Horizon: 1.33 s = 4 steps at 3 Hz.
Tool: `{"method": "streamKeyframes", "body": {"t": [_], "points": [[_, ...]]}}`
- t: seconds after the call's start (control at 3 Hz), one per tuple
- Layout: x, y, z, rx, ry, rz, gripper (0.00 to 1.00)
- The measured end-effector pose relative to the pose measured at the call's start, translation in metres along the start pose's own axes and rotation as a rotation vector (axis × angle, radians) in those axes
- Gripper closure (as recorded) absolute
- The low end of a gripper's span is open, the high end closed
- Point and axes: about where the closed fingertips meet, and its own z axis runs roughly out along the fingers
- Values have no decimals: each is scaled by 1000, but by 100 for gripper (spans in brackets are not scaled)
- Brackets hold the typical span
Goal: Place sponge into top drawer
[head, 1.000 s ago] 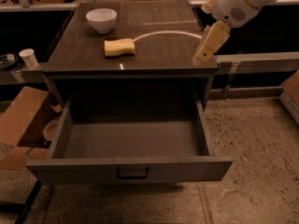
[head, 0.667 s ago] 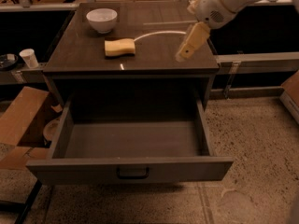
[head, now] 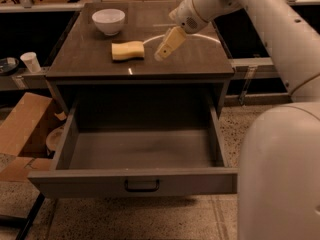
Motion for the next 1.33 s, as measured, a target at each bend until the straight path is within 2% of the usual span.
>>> {"method": "streamKeyframes", "body": {"t": [0.67, 1.0, 1.33], "points": [[-32, 1, 79, -88, -85, 15, 0], [-37, 1, 106, -105, -108, 29, 0], [-37, -3, 126, -112, -117, 58, 17]]}}
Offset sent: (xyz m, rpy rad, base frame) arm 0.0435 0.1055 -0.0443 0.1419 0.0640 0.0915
